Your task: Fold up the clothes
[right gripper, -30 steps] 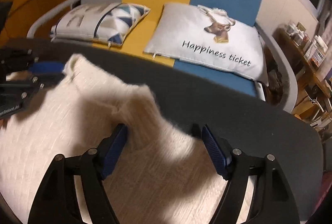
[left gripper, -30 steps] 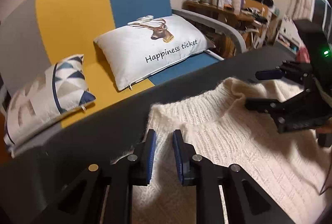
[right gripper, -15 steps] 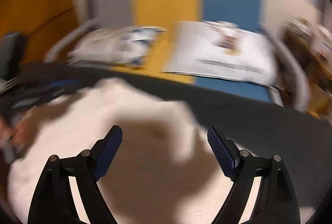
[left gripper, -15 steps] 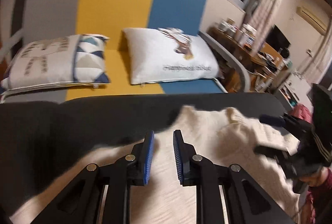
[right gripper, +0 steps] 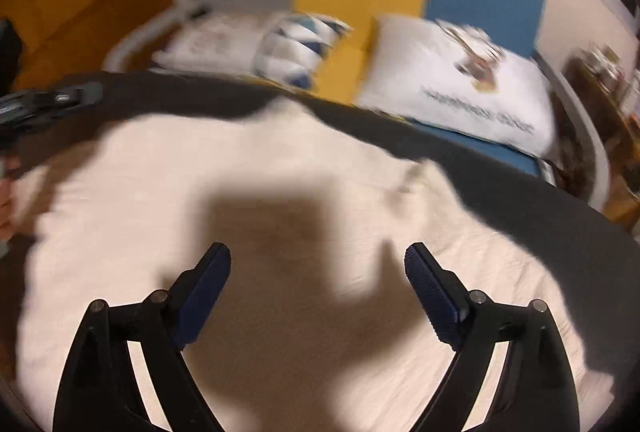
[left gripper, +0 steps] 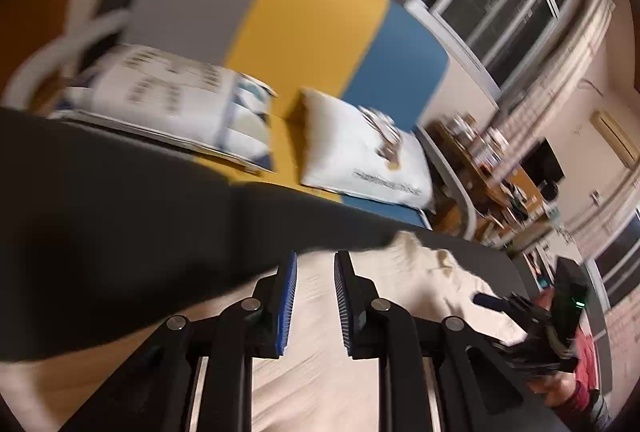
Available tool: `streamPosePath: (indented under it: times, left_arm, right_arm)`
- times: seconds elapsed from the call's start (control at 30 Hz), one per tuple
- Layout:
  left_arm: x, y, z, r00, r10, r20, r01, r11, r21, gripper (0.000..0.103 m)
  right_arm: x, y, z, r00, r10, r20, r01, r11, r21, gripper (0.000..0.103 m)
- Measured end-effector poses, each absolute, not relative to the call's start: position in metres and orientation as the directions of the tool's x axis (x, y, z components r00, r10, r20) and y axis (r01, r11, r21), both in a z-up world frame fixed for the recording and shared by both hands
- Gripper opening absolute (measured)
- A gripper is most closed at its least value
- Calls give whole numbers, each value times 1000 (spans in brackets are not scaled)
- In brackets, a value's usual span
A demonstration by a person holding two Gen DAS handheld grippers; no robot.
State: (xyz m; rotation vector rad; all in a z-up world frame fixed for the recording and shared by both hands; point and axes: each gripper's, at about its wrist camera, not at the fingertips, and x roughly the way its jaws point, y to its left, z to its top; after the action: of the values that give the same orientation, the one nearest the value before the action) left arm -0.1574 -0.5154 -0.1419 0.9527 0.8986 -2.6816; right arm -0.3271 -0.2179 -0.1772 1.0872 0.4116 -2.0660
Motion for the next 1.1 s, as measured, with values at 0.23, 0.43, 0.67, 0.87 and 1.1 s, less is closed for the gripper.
streamPosePath:
  times: [0.23,0.43,0.67,0.87,1.1]
  left_arm:
    - [-59,-526,-161,-644,-92,-760,432,-863,-261,19]
    - [-34,-544,-198,-566,-157,-810,506,-842,-190,20]
    - [-22,-526,-181,-636,-85,-767,477,-825,-303,18]
    - [-19,-436,-159,-691,87,-717,237,-911,-338,19]
    - [-19,-376,-172,-654,98,-750,166,-949,-268,20]
  right_arm:
    - [-200,-263,-181,-192,-561,-805,879,-464,114,91]
    - [-165,-276,-217,-238,-458,-857,847,-529,47,91]
    - [-164,-278,-217,-258,-489,-833,823,-563,76,96]
    - [-146,-214,-181,-274,-527,-804,812,-575,100,96]
    - [-128,-140,-203,-362,-361,-859,710,-704,-4,96]
